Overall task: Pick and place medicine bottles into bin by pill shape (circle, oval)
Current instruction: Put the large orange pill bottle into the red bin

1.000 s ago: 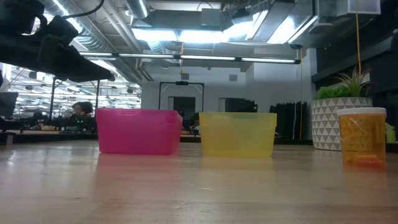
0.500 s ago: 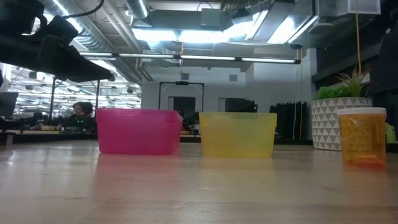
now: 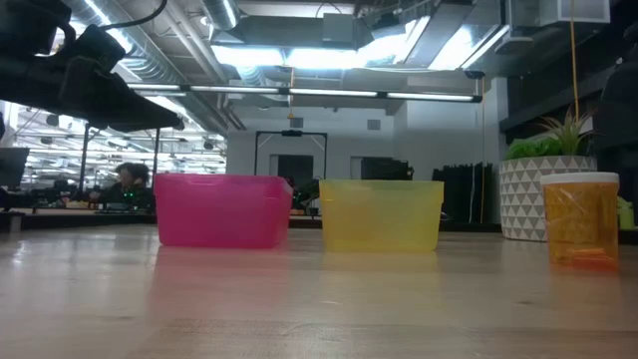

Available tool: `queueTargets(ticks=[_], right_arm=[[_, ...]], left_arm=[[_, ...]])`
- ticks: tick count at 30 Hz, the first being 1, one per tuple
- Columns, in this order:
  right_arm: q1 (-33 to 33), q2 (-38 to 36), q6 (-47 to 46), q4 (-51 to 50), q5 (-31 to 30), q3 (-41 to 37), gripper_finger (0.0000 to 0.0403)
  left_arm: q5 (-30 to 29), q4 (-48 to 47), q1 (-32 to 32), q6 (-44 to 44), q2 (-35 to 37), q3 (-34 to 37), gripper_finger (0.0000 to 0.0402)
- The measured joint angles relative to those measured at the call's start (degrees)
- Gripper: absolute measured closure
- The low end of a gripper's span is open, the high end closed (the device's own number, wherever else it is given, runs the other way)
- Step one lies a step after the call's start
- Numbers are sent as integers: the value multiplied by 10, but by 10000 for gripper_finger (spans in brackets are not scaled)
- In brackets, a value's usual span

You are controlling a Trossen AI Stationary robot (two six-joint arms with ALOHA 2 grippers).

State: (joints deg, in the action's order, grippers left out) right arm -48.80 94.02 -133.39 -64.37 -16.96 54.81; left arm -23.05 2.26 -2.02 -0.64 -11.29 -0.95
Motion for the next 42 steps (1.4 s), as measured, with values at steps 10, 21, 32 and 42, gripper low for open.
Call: queueTargets(ticks=[10, 21, 32, 42], right_arm=[[0, 0, 1, 13, 1, 0, 151], [0, 0, 15, 20, -13, 2, 193], [48, -1, 63, -177, -147, 128, 198], [200, -1, 354, -78, -245, 184, 191]], left_arm=[[0, 0, 0, 0, 0, 0, 240], [0, 0, 0, 0, 0, 0, 239], [0, 0, 0, 0, 0, 0, 240], [0, 0, 0, 0, 0, 0, 240]])
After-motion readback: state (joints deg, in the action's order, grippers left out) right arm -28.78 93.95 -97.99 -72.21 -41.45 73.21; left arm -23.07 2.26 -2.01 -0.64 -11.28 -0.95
